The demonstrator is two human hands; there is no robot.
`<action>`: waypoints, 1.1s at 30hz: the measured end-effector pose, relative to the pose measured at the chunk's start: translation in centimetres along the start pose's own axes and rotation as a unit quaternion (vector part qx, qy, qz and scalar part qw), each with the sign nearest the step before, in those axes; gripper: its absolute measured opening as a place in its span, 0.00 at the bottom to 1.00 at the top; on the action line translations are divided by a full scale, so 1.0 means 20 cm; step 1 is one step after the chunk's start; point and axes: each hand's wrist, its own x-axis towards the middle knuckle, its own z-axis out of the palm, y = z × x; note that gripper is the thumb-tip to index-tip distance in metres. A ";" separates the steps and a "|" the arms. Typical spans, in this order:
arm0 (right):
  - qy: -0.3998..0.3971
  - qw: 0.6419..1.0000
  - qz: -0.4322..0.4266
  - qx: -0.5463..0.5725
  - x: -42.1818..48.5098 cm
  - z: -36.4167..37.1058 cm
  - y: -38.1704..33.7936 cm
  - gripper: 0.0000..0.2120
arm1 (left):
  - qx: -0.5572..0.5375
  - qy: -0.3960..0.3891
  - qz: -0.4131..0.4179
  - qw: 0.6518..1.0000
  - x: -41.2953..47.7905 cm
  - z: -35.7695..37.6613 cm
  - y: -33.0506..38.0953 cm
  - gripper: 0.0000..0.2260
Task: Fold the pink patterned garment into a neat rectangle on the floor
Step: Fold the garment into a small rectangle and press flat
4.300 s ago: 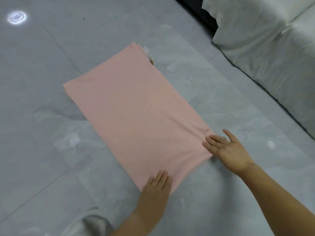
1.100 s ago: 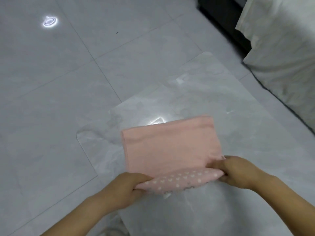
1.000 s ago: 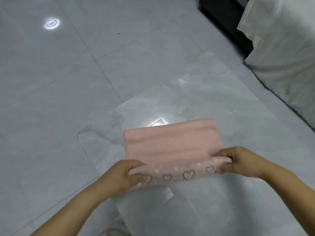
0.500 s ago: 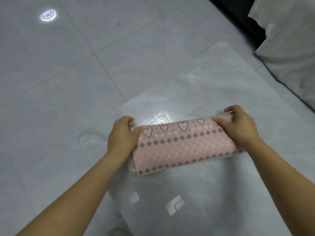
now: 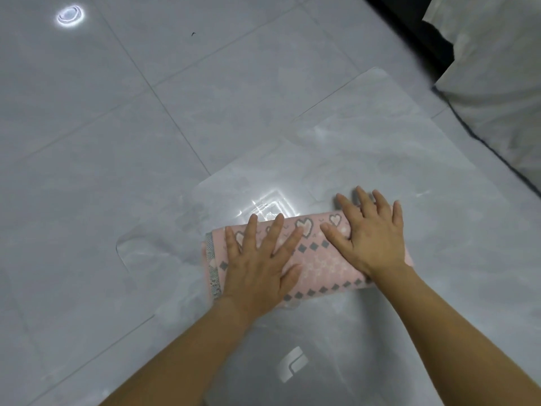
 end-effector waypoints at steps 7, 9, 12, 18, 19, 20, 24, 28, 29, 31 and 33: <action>-0.002 1.000 0.005 0.021 0.00 0.00 -0.01 0.35 | 0.003 0.007 -0.004 1.000 0.01 0.01 0.00 0.27; -0.002 1.000 0.004 0.023 0.00 0.00 -0.01 0.35 | 0.005 0.002 -0.008 1.000 0.01 0.02 -0.01 0.27; -0.007 0.999 0.010 0.053 -0.01 -0.01 -0.02 0.36 | 0.002 -0.009 -0.005 1.000 0.00 0.00 -0.01 0.25; -0.024 0.959 0.154 0.237 -0.20 -0.03 0.13 0.38 | -0.161 0.038 -0.279 0.946 -0.21 -0.02 -0.07 0.31; -0.023 0.949 0.172 0.264 -0.24 -0.03 0.14 0.37 | -0.240 0.041 -0.338 0.909 -0.23 -0.02 -0.05 0.36; -0.020 0.941 0.182 0.284 -0.26 -0.02 0.15 0.37 | -0.310 0.056 -0.375 0.872 -0.24 -0.02 -0.02 0.40; -0.035 0.884 0.256 0.391 -0.21 -0.03 0.15 0.40 | -0.422 0.092 -0.499 0.751 -0.15 -0.04 -0.05 0.46; -0.115 0.824 0.304 0.465 -0.12 -0.07 0.19 0.39 | -0.516 0.024 -0.498 0.697 -0.06 -0.03 -0.16 0.30; -0.127 0.803 0.303 0.497 -0.11 -0.08 0.20 0.36 | -0.545 0.018 -0.475 0.691 -0.04 -0.04 -0.17 0.25; -0.128 0.762 0.296 0.562 -0.11 -0.09 0.22 0.28 | -0.547 0.031 -0.426 0.720 0.01 -0.08 -0.17 0.14; -0.088 0.751 0.296 0.583 -0.12 -0.08 0.24 0.21 | -0.534 0.039 -0.365 0.762 0.11 -0.18 -0.16 0.10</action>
